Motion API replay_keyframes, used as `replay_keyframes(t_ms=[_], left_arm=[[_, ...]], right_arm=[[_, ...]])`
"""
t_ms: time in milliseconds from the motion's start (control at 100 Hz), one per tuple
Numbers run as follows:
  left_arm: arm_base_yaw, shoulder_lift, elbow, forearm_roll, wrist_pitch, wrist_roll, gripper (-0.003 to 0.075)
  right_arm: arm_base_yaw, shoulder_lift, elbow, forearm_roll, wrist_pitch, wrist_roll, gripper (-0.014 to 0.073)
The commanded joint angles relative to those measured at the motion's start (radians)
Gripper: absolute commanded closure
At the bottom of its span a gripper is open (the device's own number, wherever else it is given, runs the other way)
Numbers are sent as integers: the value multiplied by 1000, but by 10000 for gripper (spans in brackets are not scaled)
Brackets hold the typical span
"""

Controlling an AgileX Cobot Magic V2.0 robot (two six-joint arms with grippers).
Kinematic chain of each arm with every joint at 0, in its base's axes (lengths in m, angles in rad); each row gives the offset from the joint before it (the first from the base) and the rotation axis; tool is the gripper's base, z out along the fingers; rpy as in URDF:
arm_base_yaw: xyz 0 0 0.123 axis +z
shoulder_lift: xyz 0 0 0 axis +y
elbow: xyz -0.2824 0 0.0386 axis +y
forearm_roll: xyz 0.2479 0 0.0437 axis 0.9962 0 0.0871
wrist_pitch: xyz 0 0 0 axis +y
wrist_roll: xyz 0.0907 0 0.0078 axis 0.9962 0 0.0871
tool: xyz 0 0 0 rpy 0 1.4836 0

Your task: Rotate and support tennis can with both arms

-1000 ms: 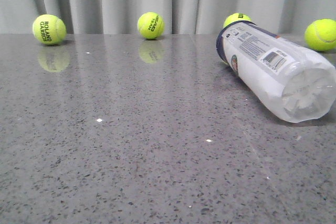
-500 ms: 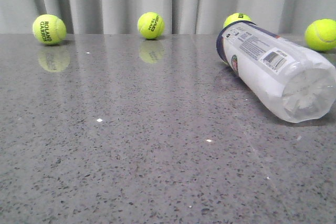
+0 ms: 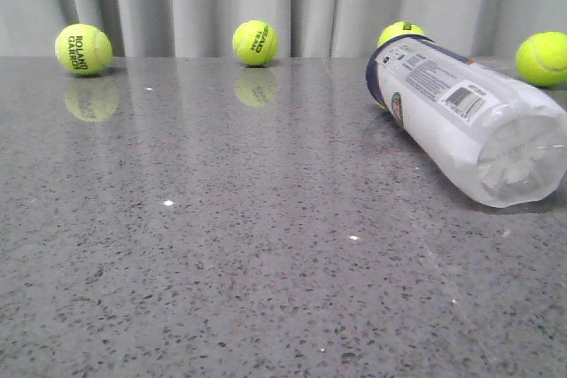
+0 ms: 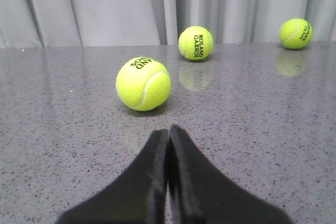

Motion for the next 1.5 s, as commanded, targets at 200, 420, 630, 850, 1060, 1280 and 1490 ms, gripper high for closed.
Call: replay_keyframes(t_ms=[200,420,630,850,1060,1280,1490], left_arm=[[1,-35,45,-2,-76,-12,740],[1,-35,45,-2,-76,-12,740],[1,-35,45,-2,-76,-12,740],[1,-35,45,-2,-76,-12,740],[1,-33,45,-2,-76,-12,740],[1,-33,45,-2,-76,-12,740],[1,-33,45,-2,-76,-12,740]], right_arm=[[-6,219,-305,-9,235,-4,652],[-6,446,-510,-9,415,-14,630],[-6,651,-661,-5,549,-14,376],[-6,795,-781,19,679,-15,-39],[-6,904,-906,130,808,-84,-50],[51,1037,-1047,256,890,-103,-50],[169,1193,-1173,278,921,-91,-50]])
